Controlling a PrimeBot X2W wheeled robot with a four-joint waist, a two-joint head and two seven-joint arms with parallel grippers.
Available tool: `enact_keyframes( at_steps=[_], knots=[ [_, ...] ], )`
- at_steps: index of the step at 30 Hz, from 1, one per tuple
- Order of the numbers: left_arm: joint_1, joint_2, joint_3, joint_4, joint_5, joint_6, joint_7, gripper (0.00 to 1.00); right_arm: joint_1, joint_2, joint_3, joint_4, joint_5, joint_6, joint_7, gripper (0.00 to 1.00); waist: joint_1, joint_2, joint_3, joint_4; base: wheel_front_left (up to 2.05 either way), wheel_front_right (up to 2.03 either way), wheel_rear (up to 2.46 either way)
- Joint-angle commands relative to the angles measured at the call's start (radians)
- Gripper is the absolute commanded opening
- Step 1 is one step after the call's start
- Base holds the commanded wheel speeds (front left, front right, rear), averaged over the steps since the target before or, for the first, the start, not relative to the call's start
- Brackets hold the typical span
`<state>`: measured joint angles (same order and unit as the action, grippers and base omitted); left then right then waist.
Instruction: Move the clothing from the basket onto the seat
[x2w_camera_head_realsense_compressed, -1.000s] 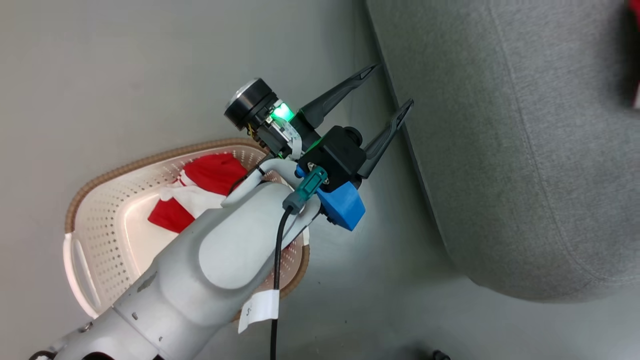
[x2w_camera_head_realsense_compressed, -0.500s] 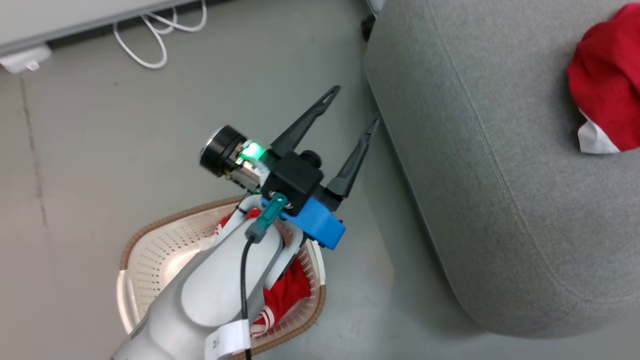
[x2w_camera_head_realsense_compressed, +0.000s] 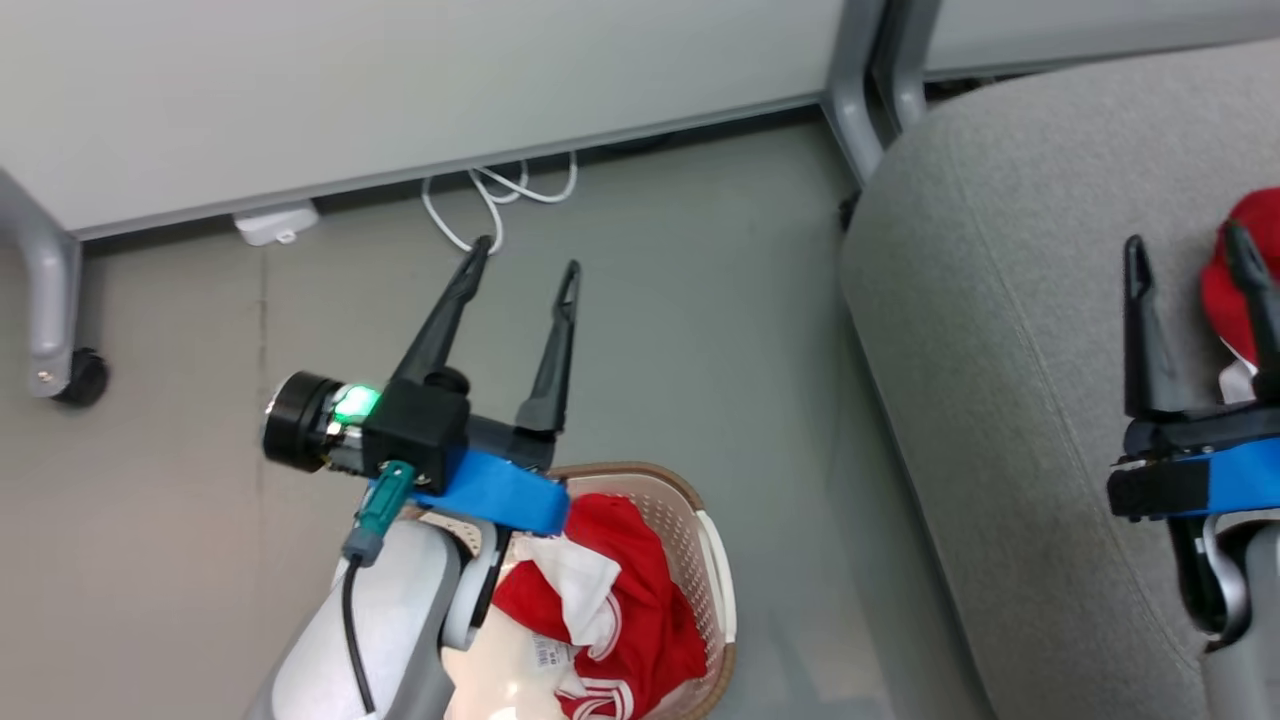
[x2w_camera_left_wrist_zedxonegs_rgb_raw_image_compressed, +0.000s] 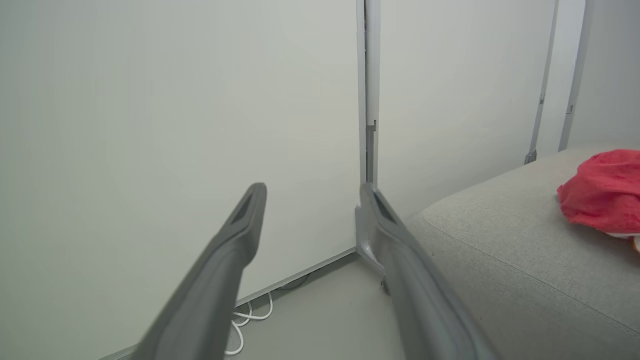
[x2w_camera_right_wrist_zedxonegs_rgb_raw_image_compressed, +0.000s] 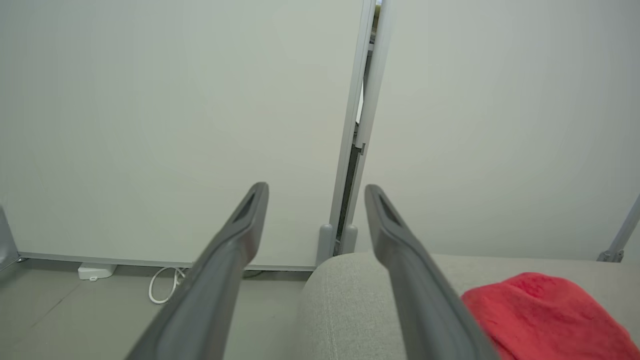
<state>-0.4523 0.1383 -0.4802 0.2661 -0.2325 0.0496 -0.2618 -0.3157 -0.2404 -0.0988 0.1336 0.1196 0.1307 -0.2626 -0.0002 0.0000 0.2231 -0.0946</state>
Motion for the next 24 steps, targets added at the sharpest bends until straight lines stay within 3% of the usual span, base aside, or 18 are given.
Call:
enact_keyframes(
  at_steps=[1,11,24],
  knots=[
    [0.03,-0.002,0.035,-0.011,0.009,0.0,-0.005,1.0,0.019,0.009,0.02,0.005,0.008,0.0,-0.003,1.0,0.0002,0.0,-0.043,0.047,0.0,0.0,0.0],
    [0.16,-0.022,0.208,-0.05,0.06,-0.022,-0.005,1.0,0.046,0.067,0.099,0.043,0.019,0.0,-0.003,1.0,0.0002,0.0,-0.095,0.119,0.0,0.0,0.0],
    [0.292,-0.059,0.334,-0.063,0.112,-0.077,-0.005,1.0,0.162,0.13,0.094,0.093,0.022,0.0,-0.003,1.0,0.0002,0.0,-0.151,0.146,0.0,0.0,0.0]
  ],
)
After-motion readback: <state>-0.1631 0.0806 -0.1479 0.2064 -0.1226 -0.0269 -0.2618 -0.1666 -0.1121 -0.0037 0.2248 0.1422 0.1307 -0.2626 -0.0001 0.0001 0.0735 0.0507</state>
